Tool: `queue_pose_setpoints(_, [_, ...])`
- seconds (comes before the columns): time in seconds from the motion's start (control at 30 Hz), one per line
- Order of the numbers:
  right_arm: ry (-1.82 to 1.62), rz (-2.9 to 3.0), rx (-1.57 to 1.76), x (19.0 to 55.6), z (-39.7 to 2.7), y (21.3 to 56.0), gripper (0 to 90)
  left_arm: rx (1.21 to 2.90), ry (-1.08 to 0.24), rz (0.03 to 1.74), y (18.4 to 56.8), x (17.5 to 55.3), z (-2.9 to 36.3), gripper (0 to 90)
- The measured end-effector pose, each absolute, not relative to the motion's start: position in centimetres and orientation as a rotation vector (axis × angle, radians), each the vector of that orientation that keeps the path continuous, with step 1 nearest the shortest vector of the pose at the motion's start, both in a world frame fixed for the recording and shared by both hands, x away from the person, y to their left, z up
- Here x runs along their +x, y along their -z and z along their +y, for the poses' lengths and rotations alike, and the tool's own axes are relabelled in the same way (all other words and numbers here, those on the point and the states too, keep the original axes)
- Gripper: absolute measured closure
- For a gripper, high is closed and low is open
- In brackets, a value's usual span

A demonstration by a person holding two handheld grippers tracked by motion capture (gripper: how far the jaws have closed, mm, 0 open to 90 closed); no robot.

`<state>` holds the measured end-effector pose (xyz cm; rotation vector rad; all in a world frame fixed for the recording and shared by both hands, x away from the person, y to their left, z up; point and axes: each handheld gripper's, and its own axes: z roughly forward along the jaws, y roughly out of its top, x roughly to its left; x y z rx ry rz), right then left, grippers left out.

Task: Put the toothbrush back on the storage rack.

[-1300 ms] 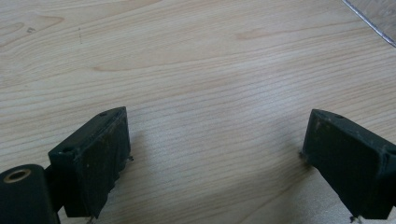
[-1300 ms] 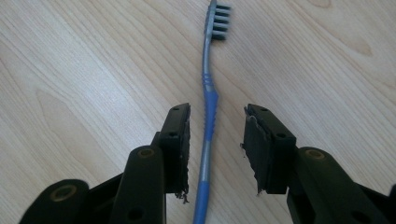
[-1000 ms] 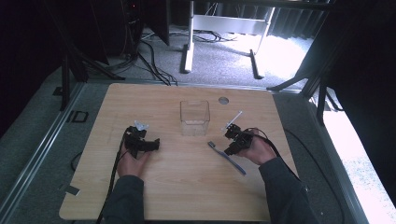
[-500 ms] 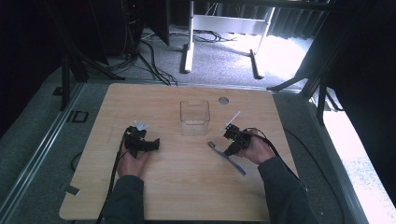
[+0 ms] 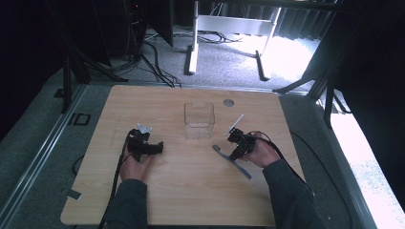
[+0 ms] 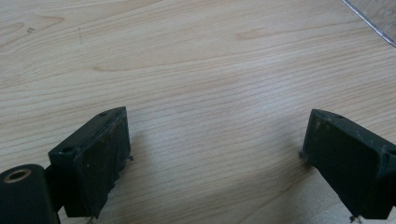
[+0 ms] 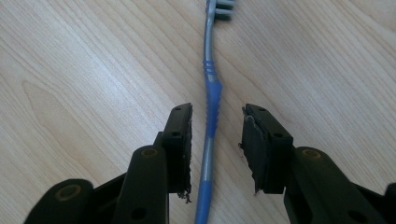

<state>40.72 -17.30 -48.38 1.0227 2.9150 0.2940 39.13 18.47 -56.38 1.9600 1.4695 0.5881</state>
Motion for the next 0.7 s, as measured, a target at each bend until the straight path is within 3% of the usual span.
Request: queue_pose_setpoints(0.7, [-0.245, 2.945, 1.024, 41.24, -16.91, 49.09, 64.2, 1.962, -0.588, 1.469, 56.38, 39.13, 18.48, 7.9])
